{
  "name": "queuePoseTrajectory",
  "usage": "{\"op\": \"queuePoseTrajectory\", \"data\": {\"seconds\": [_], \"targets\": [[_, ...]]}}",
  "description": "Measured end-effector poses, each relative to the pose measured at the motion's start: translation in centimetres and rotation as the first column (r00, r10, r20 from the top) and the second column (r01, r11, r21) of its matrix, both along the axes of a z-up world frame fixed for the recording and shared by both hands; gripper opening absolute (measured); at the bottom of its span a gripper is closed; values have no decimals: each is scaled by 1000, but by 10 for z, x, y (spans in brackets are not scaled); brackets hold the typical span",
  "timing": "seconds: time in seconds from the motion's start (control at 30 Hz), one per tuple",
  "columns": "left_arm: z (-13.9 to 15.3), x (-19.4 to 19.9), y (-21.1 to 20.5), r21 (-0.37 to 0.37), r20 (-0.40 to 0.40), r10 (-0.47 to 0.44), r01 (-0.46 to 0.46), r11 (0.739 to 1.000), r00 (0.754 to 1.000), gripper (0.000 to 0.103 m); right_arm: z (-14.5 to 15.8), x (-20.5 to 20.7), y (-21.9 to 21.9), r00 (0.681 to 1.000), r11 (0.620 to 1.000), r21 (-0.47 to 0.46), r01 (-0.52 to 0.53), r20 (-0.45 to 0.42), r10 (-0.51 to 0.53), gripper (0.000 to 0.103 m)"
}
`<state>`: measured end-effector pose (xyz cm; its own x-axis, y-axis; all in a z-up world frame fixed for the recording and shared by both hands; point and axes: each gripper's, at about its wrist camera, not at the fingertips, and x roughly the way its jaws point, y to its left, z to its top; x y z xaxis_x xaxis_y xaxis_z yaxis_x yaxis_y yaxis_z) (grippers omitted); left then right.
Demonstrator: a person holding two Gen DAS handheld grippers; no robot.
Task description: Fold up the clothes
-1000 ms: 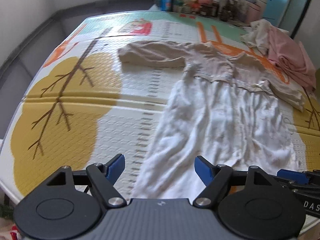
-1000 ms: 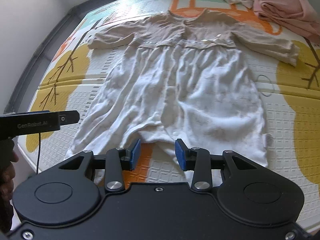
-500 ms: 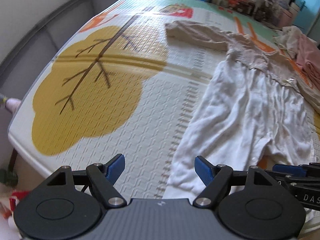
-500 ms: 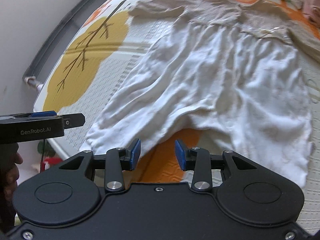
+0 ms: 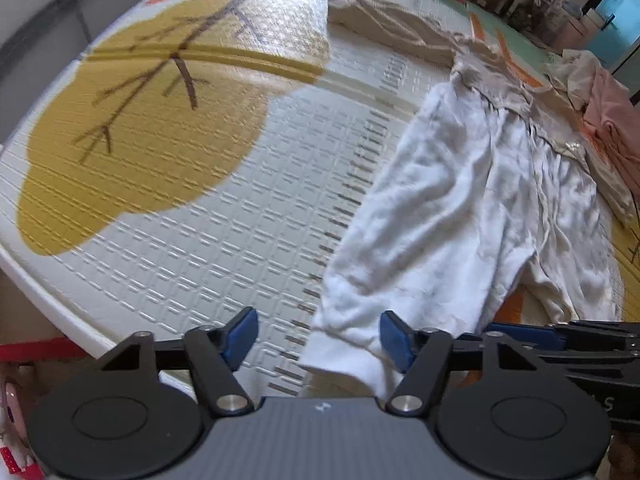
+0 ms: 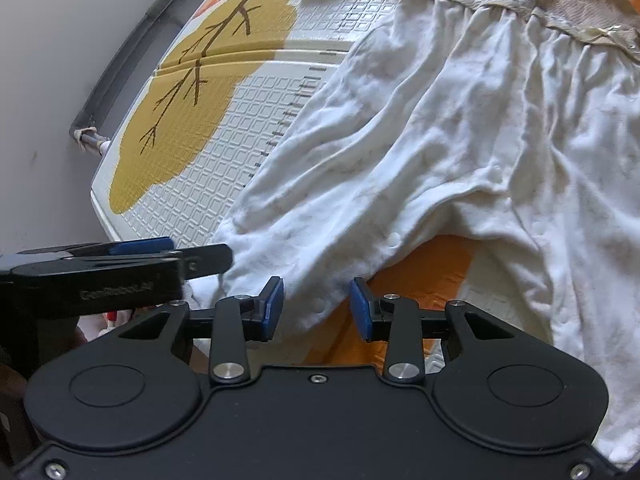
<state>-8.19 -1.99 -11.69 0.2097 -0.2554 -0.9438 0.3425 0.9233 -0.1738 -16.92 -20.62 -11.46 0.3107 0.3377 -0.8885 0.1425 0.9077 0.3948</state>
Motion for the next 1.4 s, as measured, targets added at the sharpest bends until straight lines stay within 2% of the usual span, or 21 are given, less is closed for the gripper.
{"op": "queuePoseTrajectory", "data": {"seconds": [0.07,0.27,0.43,0.67,0.8,0.87,1.03,1.1,1.13,1.27,1.4], "targets": [[-4,0,-1,-24,-22,-11,10,1000,1000,43,-3,1,1,1000,1000,1,-1,-10,1,29],[-7,-4,-3,-40,-13,-31,30,999,999,25,-7,3,3,1000,1000,0,-7,-18,7,15],[2,-2,-4,-41,4,-37,37,998,999,17,-6,3,2,1000,1000,11,-11,-15,11,11],[16,-1,-3,-33,12,-37,38,999,999,17,10,2,-1,999,999,34,-38,2,38,9],[0,4,-4,12,-41,-12,13,1000,999,18,-7,6,0,997,999,43,-32,-69,35,9],[-6,3,-3,29,-51,-1,3,1000,999,26,-16,6,0,995,999,42,-31,-99,35,9],[-8,3,1,34,-59,14,-12,999,998,31,-19,3,-5,993,997,69,-18,-118,27,12],[-4,3,1,48,-44,16,-14,999,999,36,-17,1,-8,993,996,85,-12,-119,22,14],[-3,3,1,58,-33,15,-13,998,999,40,-15,0,-10,993,996,90,-10,-116,20,15],[13,1,2,63,23,10,-11,998,1000,39,9,-6,-21,998,996,88,-2,-58,7,15],[31,-1,-2,42,81,-1,-3,999,997,39,33,-9,-26,999,999,48,-13,37,11,14]]}}
